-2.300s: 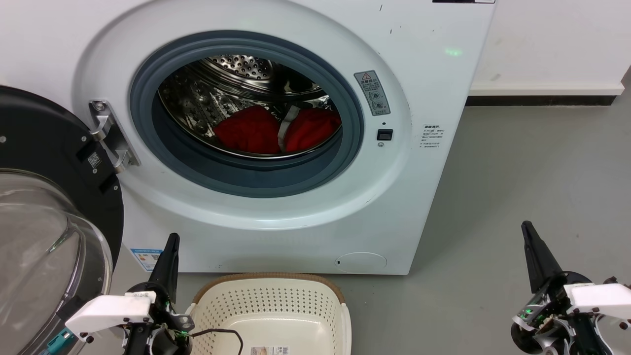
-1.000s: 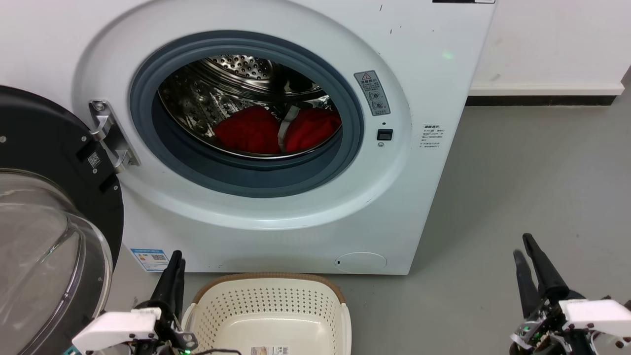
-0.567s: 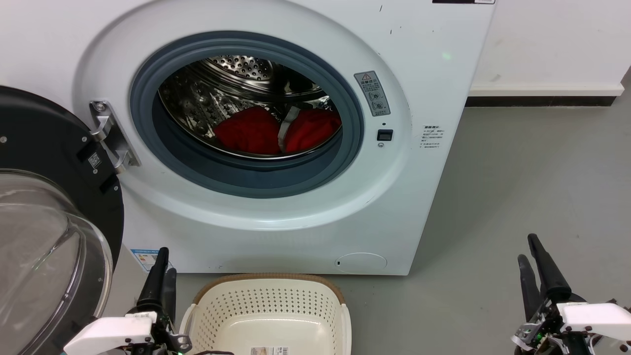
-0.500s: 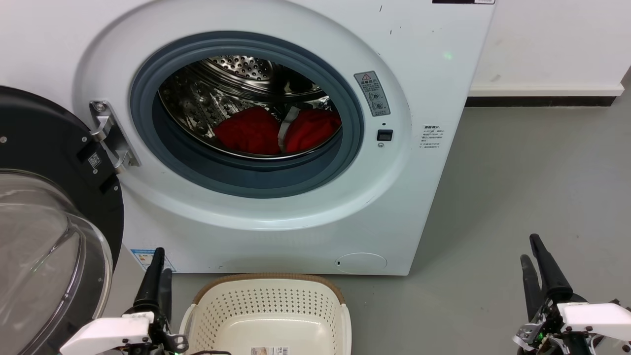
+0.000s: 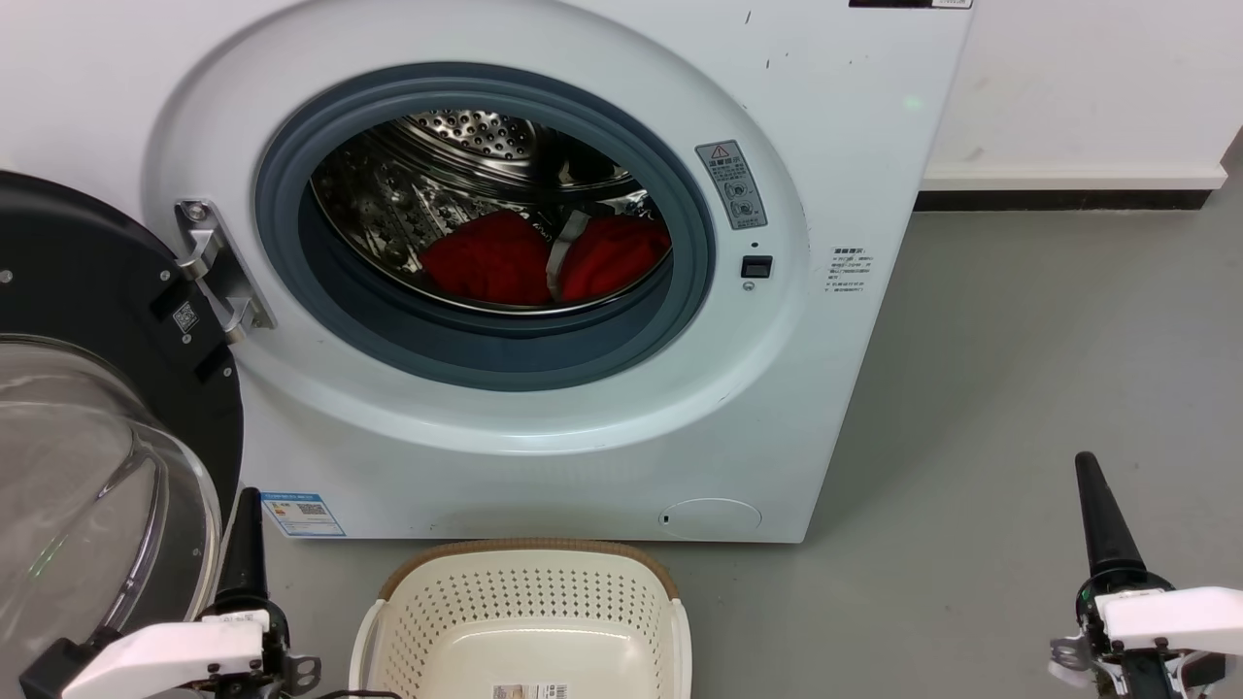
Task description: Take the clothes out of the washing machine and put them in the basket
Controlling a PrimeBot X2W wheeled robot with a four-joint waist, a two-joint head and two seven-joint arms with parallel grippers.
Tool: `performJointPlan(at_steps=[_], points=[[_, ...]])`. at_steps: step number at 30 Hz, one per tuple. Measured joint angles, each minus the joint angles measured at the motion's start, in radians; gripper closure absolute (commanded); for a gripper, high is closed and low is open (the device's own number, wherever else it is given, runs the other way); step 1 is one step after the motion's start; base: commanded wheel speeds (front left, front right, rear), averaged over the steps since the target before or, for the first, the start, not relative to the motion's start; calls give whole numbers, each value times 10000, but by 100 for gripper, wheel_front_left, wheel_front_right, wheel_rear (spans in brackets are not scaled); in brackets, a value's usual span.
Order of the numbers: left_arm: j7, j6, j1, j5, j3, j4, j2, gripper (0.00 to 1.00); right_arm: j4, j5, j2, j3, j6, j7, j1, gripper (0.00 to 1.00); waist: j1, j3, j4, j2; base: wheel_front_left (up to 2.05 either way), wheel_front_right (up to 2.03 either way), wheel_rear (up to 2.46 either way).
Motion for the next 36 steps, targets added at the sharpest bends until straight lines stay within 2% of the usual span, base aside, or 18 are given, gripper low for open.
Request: performJointPlan(at_steps=[7, 13, 17, 23, 26, 31, 36], points=[[-268, 280, 0, 1498, 98, -972, 8, 0, -738, -2061, -2, -128, -2, -245, 0, 0, 0, 25, -19, -1, 0, 0, 0], [-476, 907, 96, 2930, -295, -1843, 8, 0, -1386, -3812, -4, -63, -2, -472, 31, 0, 0, 55, -28, 0, 0, 0, 0], [-600, 1114, 256, 3697, -652, -2186, 2, 0, -1770, -4715, -2, 71, 0, -594, 112, 0, 0, 61, -33, 0, 0, 0, 0], [-775, 1204, 428, 4428, -980, -2462, 8, 0, -2094, -5762, -4, 128, 0, -780, 153, 0, 0, 54, -47, 0, 0, 0, 0], [-874, 1104, 478, 4821, -1035, -2539, 10, 0, -2265, -6247, -4, 228, 0, -884, 230, 0, 0, 44, -56, 0, 0, 0, 0], [-1028, 972, 596, 6004, -1191, -2830, 12, 0, -2474, -6893, -4, 343, 0, -1026, 300, 0, 0, 41, -74, -1, 0, 0, 0], [-1166, 1122, 647, 7187, -1521, -3089, 15, 0, -2585, -7620, -6, 529, 0, -1168, 392, 0, 0, 47, -93, 0, 0, 0, 0]])
